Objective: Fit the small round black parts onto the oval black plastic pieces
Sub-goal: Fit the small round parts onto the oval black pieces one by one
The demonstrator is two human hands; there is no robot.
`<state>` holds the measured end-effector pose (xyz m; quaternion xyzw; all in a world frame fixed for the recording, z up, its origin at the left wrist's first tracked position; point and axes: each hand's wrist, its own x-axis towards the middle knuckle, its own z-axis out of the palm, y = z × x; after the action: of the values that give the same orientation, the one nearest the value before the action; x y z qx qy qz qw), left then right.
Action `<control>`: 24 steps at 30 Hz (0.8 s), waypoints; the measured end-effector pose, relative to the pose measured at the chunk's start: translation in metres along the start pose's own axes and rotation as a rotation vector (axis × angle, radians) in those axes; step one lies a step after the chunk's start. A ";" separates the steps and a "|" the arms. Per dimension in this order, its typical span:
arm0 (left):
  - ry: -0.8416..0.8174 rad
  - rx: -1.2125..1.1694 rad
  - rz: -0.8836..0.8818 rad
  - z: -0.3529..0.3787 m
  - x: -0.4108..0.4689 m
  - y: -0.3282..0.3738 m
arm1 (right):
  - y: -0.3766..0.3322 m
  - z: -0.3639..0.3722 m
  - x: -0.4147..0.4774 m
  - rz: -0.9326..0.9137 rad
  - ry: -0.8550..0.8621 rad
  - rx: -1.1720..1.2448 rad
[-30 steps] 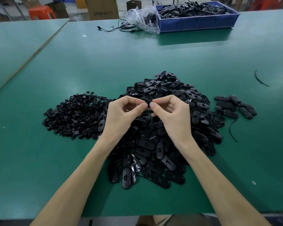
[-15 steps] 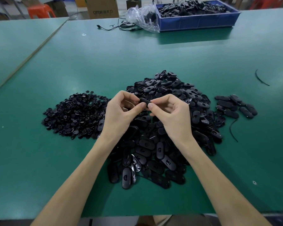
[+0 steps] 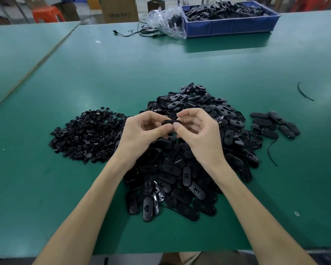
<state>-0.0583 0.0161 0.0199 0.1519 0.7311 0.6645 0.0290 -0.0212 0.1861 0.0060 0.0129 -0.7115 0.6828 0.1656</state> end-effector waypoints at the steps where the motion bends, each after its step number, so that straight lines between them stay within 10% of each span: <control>1: -0.007 -0.006 -0.012 -0.001 0.000 0.000 | 0.000 0.000 0.000 -0.006 -0.006 -0.008; 24: 0.008 0.058 0.025 0.001 -0.001 -0.001 | -0.001 0.003 -0.004 -0.044 -0.007 -0.202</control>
<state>-0.0574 0.0167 0.0190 0.1590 0.7481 0.6441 0.0133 -0.0180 0.1828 0.0058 0.0141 -0.7769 0.6036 0.1786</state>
